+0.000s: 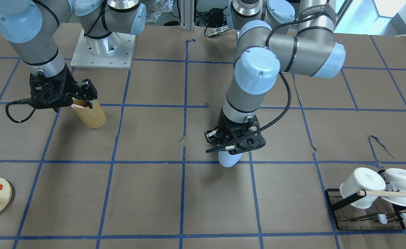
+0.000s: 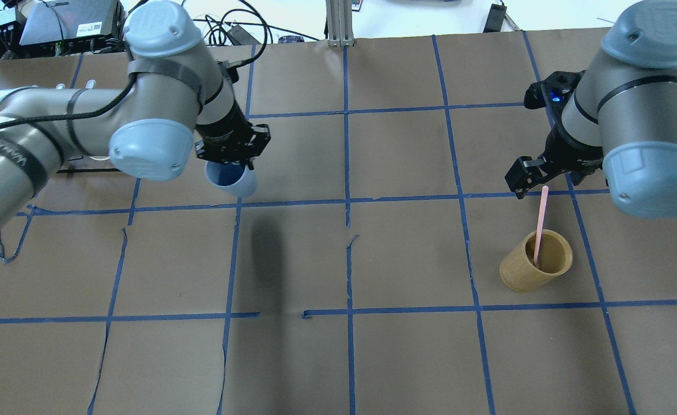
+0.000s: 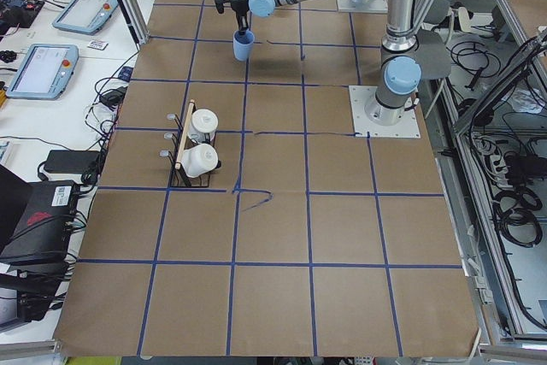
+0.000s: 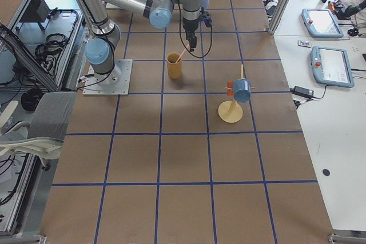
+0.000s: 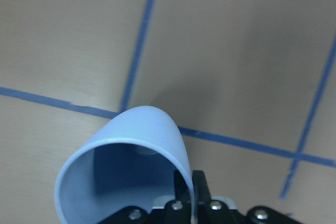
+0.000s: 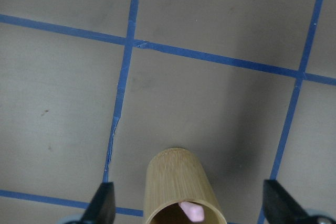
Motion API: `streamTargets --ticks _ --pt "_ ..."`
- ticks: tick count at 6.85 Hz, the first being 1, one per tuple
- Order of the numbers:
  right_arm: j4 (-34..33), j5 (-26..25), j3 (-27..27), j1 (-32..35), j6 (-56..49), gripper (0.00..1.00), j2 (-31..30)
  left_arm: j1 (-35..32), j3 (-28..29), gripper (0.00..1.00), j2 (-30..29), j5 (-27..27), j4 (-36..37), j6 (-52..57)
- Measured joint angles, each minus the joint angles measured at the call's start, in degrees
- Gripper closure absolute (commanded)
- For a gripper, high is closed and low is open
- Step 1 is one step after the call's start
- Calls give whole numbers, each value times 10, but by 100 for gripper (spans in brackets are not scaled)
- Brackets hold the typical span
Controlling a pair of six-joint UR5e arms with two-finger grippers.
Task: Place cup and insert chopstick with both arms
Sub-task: 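Carry the blue cup to table center while right gripper descends to chopstick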
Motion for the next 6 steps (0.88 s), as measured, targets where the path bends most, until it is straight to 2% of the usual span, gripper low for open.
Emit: streamTargets --ticks 2,3,4,6 --pt "-1 3 15 0 -17 0 0 -48 56 100 -66 -5 54 -72" --pt "-1 3 18 -1 -21 8 0 -58 64 56 -89 -3 80 -76" --pt "-1 2 19 -2 -21 20 1 -62 67 1 -103 -2 94 -72" --pt "9 1 21 -16 -18 41 1 -63 73 0 -115 -1 100 -68"
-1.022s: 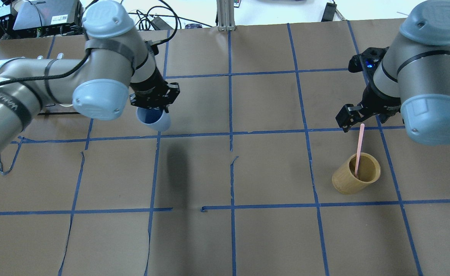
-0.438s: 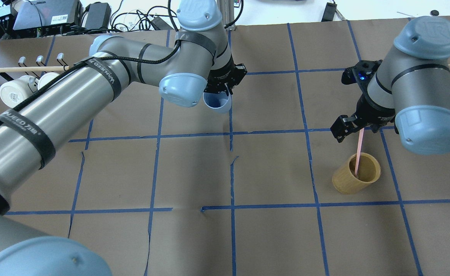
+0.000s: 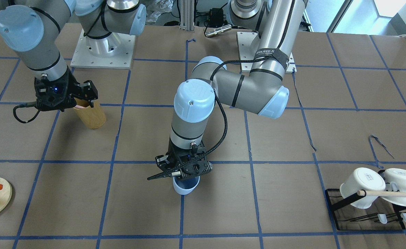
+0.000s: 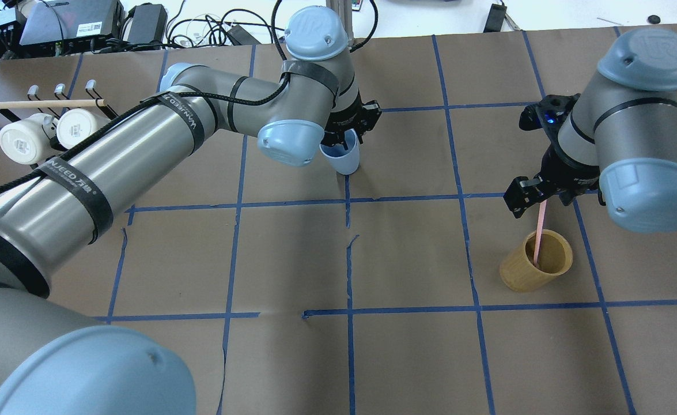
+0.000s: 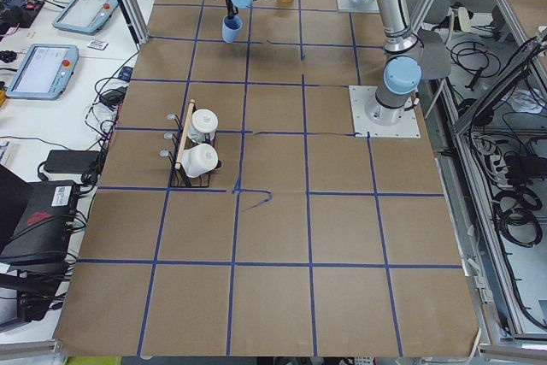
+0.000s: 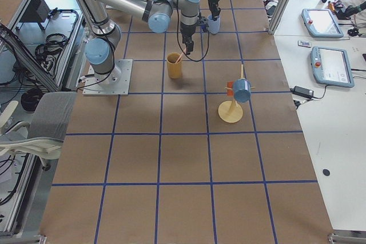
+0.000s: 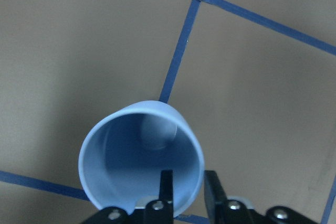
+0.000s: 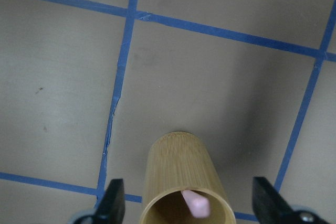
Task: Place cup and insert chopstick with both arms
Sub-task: 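Carry the blue cup to table center while right gripper descends to chopstick, then release the blue cup with left gripper while right gripper lifts pink chopstick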
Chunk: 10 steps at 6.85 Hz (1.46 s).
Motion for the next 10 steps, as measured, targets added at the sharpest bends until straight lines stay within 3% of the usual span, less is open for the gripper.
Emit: streamTargets --ticks 2,3,4,6,8,10 --pt "3 1 0 -8 5 56 -2 5 35 0 11 0 -24 20" --pt "3 2 -1 -9 7 66 -3 15 55 0 29 0 -70 61" --pt "2 3 -2 -9 8 81 -3 23 55 0 63 1 -125 130" --pt "3 4 -5 -9 9 97 -5 43 8 0 165 4 -218 244" --pt "7 7 -9 -9 10 100 -7 55 -75 0 286 5 -279 311" --pt "49 10 -47 -9 14 100 -7 68 -114 0 340 10 -279 346"
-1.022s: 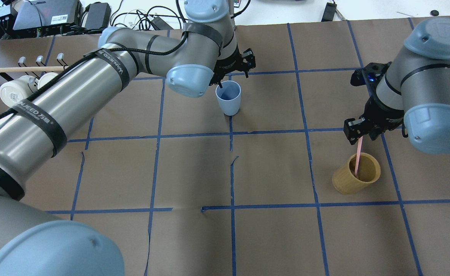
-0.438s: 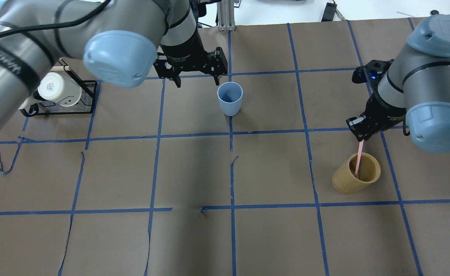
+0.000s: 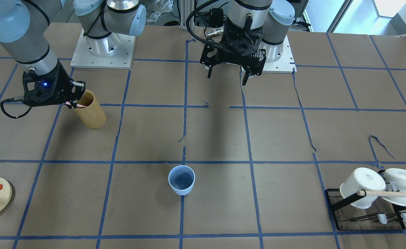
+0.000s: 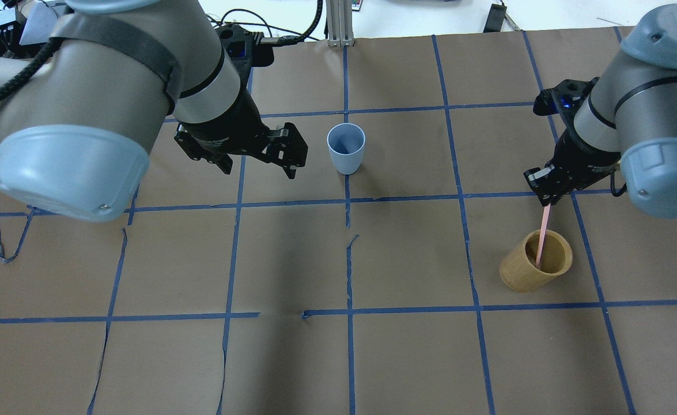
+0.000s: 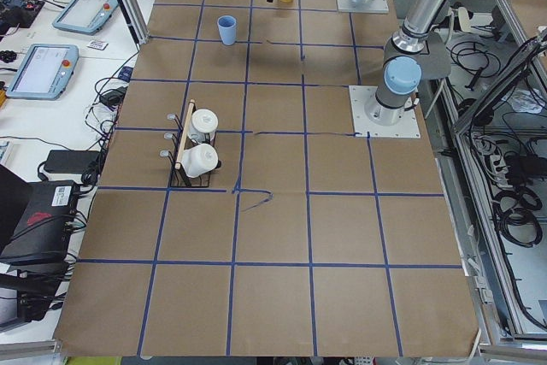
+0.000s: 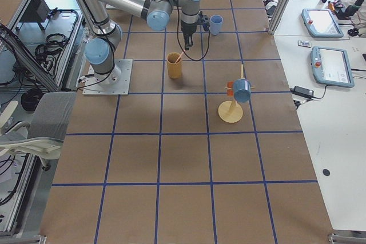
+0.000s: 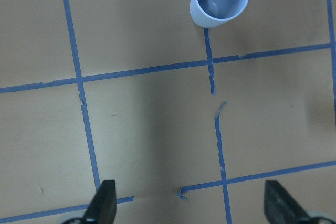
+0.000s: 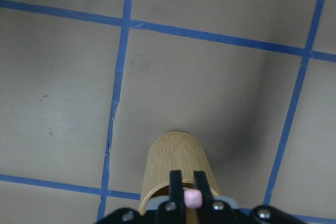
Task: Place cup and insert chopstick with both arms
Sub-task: 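Release the blue cup with left gripper while right gripper lifts pink chopstick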
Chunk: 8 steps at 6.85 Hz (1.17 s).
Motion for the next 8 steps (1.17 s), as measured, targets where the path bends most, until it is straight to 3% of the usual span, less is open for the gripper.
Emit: streamTargets --ticks 3,5,6,8 --pt "132 1 -121 1 2 100 -1 70 58 0 11 15 -76 103" --pt "196 32 -219 3 12 100 0 103 94 0 -1 12 -110 120" --pt "186 62 -253 7 31 100 5 104 95 0 -1 10 -111 119" --pt "68 86 -270 51 95 100 42 104 94 0 6 10 -110 112"
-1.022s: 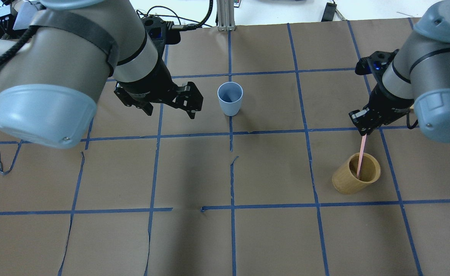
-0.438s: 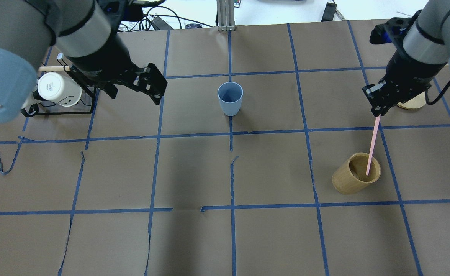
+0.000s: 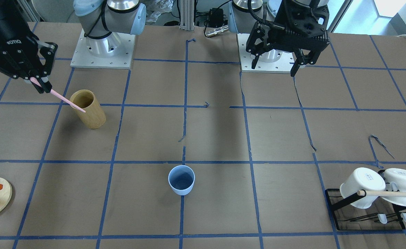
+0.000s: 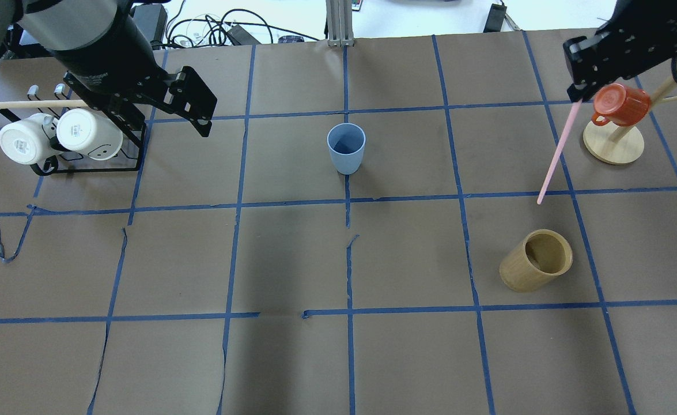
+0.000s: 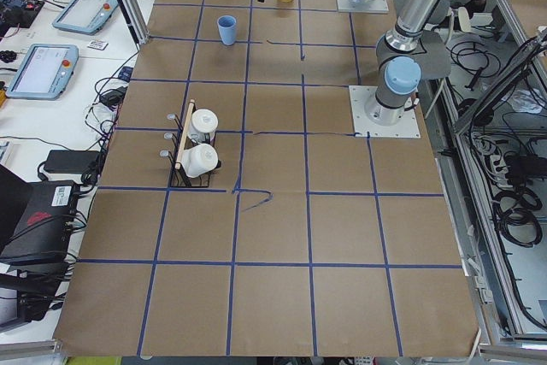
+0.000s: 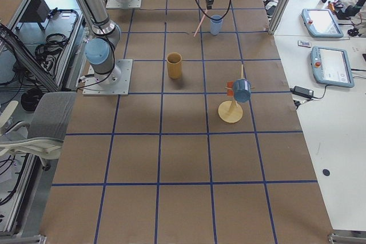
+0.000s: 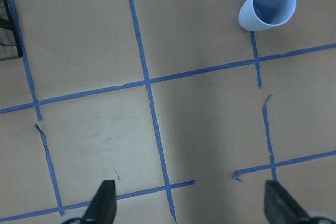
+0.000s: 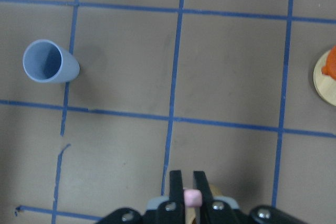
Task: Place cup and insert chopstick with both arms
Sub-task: 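Release the blue cup with left gripper while right gripper lifts pink chopstick, then carry the pink chopstick over the blue cup with the right gripper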
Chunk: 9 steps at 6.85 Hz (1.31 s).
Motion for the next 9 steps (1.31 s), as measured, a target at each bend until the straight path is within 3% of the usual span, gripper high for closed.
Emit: streamTargets --ticks 2,5,9 --pt "-148 -6 -2 98 112 100 62 1 -3 0 5 3 0 -2" --pt "-293 -47 -2 189 208 100 134 1 -5 0 9 3 -1 -3" --pt "-356 -60 3 228 232 100 176 1 -4 0 10 -2 -1 -4"
